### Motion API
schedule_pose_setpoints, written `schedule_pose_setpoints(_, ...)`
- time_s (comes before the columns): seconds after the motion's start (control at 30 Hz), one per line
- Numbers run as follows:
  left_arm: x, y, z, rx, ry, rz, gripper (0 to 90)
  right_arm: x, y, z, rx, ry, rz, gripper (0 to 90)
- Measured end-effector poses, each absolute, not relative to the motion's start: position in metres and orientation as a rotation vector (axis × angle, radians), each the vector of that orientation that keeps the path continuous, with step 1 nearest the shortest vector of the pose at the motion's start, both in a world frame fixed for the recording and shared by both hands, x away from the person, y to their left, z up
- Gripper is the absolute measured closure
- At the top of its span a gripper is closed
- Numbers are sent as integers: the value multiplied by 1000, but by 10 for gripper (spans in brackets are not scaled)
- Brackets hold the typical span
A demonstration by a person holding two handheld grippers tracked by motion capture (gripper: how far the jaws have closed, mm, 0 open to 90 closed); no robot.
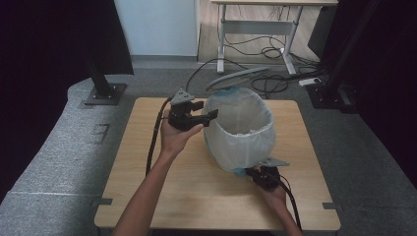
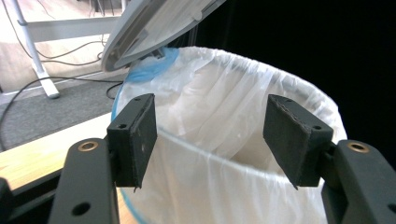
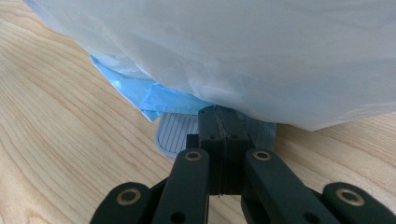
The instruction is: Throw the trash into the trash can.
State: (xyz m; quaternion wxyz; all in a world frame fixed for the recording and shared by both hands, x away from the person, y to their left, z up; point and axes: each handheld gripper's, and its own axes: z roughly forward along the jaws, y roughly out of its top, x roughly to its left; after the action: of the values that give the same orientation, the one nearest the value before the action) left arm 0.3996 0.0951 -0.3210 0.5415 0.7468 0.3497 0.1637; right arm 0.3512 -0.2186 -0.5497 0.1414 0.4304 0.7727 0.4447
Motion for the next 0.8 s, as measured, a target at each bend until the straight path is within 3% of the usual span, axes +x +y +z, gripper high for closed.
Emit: schedule_pose_setpoints(0.8,352,157,-354,1753,866,475,351,351,-218,-550,1240,2228,1281,888)
